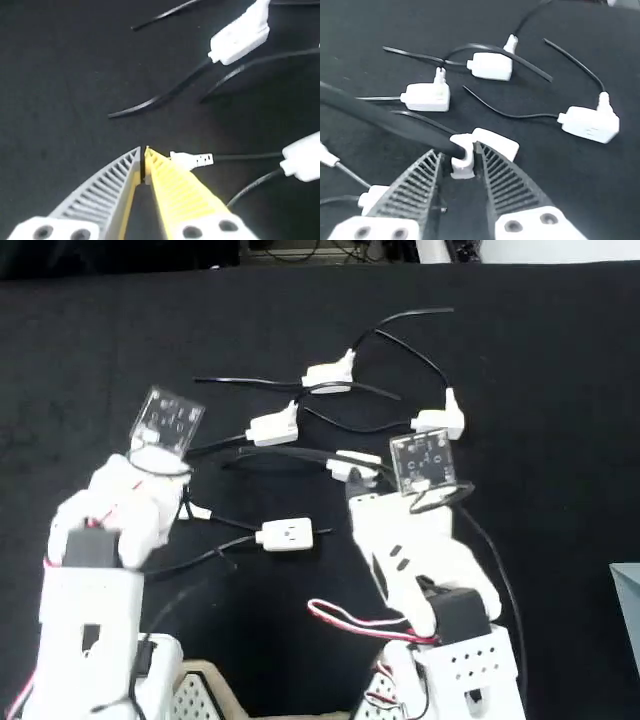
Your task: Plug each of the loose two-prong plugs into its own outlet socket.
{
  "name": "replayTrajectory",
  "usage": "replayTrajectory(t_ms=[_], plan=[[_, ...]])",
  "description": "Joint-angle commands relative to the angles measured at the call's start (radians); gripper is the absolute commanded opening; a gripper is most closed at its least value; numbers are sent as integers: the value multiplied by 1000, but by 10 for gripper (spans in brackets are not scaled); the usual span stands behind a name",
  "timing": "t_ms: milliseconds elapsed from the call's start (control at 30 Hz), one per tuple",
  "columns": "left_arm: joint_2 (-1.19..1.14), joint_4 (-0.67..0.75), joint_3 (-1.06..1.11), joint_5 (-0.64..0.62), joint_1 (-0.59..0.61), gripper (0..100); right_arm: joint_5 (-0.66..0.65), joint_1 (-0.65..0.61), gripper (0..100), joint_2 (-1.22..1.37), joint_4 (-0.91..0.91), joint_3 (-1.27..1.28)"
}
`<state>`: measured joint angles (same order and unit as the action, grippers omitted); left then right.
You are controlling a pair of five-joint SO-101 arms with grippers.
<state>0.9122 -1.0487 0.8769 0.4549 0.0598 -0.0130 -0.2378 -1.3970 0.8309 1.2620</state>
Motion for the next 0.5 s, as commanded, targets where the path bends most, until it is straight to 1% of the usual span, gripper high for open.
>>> replayTrajectory(t_ms=[0, 67, 100, 167, 233, 300, 467], plan=[[-180, -54, -156, 41, 1, 30, 2, 40, 12, 7, -17, -10], [-261, -66, -214, 66, -25, 41, 2, 63, 12, 7, -17, -12], [-298, -64, -236, 74, -42, 68, 2, 78, 12, 7, -17, -13], [-364, -63, -274, 74, -76, 154, -6, 118, 12, 7, -12, -24], [-425, -61, -311, 74, -125, 220, -35, 166, 12, 13, -8, -41], [-485, -61, -344, 74, -168, 235, -48, 203, 12, 38, -9, -51], [-697, -71, -467, 74, -245, 238, -48, 244, 12, 154, -12, -104]])
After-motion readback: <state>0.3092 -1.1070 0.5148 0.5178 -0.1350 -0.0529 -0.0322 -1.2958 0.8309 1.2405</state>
